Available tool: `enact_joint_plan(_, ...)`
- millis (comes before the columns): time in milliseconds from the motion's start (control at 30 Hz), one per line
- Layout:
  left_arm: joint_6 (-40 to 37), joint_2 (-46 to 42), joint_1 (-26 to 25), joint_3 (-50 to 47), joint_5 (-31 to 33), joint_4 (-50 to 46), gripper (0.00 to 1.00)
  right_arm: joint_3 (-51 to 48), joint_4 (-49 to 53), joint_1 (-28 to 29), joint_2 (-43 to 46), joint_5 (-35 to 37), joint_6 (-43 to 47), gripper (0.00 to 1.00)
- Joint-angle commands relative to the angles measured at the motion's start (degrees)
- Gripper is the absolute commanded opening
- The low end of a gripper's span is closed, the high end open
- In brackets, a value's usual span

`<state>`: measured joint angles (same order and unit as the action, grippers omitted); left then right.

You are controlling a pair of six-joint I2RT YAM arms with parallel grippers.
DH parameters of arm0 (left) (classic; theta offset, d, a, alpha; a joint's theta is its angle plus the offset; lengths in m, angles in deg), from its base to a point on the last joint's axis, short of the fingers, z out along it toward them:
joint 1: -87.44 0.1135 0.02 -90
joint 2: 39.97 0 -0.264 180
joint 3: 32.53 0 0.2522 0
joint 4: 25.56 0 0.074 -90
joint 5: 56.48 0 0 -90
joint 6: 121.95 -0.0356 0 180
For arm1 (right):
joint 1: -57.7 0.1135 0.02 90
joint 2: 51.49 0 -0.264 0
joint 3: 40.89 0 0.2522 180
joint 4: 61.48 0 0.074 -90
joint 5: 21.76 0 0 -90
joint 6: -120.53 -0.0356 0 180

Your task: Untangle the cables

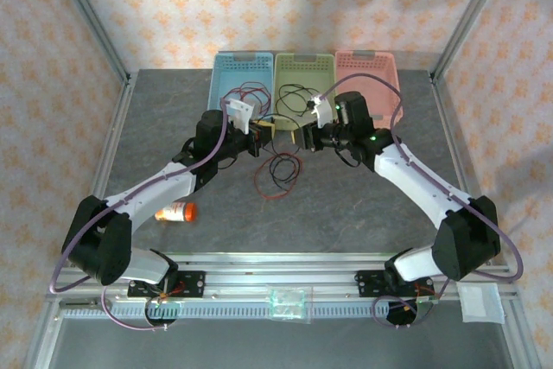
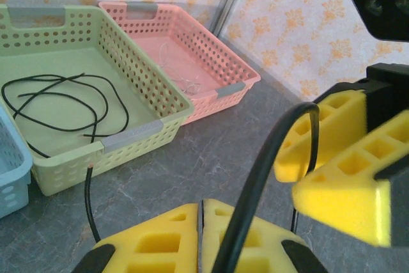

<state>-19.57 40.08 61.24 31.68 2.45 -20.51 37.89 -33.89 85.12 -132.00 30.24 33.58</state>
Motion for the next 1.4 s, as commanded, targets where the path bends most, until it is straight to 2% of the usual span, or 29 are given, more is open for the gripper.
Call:
enact_joint_plan(0,1.73,-1.78,0.51,-0.81,0.90,2.11,0.00,1.26,-0.76,-0.26,2.32,-0.05,-0.16,0.18)
enact_joint_plan(100,3.42,-2.26,0.53,-0.78,2.85,2.42,0.02,1.74,-0.71,-0.24,3.14,2.26,-1.30,0.10)
enact_joint_plan(167,4.75,-2.51,0.95,-0.40,3.66,2.37,0.25,2.96,-0.20,-0.26,3.25,4.40,-1.97,0.07)
enact_joint_plan(200,5.58,-2.69,1.13,-0.23,4.41,2.46,0.41,3.78,0.28,-0.20,3.12,6.02,-2.37,0.05)
enact_joint_plan(233,6.34,-2.82,1.36,-0.11,5.18,2.46,0.50,4.49,0.55,-0.24,2.95,7.53,-2.87,0.03)
enact_joint_plan(333,6.38,-2.84,2.18,0.21,5.95,2.02,0.56,7.16,2.00,-0.34,1.43,15.37,-3.88,0.00)
enact_joint_plan(467,7.14,-1.78,3.89,0.17,6.37,2.42,0.63,10.73,2.51,-1.72,-1.15,18.95,-4.96,0.00)
enact_joint_plan(667,7.47,4.43,6.24,4.62,6.52,1.75,0.66,17.48,0.84,-3.74,-7.22,20.19,-7.47,0.00)
enact_joint_plan(833,6.87,10.02,6.33,10.18,8.78,1.01,0.66,25.49,1.59,-4.56,-15.51,24.62,-11.53,0.00)
enact_joint_plan(967,6.87,14.42,6.42,14.76,11.03,0.80,0.66,34.31,3.47,-5.24,-24.01,27.83,-16.07,0.00)
enact_joint_plan(1167,7.30,19.88,6.51,21.21,11.69,-0.85,0.66,49.40,8.11,-5.89,-38.04,27.67,-19.35,0.00)
enact_joint_plan(1367,8.07,21.73,6.51,22.11,11.93,-1.14,0.64,58.32,11.53,-6.90,-48.27,28.50,-22.83,0.00)
